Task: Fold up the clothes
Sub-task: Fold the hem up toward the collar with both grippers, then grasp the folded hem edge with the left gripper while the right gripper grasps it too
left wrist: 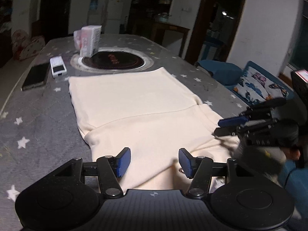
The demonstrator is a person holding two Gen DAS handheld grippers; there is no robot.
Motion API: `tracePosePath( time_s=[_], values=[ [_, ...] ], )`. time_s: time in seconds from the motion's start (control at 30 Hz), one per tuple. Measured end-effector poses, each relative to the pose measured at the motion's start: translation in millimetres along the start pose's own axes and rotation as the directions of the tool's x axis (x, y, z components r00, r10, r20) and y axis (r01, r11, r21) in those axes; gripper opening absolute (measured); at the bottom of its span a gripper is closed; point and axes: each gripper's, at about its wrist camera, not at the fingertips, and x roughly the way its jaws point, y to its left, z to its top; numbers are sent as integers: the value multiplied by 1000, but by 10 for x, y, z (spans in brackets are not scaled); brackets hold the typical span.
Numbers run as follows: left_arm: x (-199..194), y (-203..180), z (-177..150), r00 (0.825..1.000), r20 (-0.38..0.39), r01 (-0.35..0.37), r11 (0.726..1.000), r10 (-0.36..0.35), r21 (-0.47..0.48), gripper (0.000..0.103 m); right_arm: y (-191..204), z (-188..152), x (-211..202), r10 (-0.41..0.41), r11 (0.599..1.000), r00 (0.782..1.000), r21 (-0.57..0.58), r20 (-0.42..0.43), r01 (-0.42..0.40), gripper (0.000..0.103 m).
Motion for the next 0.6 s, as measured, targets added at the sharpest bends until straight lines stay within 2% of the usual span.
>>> tracePosePath(
  time_s=[0.1, 0.23, 0.4, 0.6],
  values=[
    [-131, -47, -36, 1000, -1, 21, 999, -21, 38, 68, -7, -4, -111, 3, 1000, 1000, -18, -3, -3, 20],
    [-304, -213, -147, 999, -8, 53, 990, -52, 131, 70, 21, -53, -229, 0, 998, 1000, -64, -18, -1, 25],
    [-239, -440, -305, 999, -23, 37, 961, -33, 272, 70, 119, -179, -332, 3, 991, 999, -135, -41, -9, 28],
    [-62, -545, -380, 1000, -10, -4, 935, 8, 355, 68, 236, -301, -377, 9, 981, 999, -194, -52, -19, 35]
  ],
)
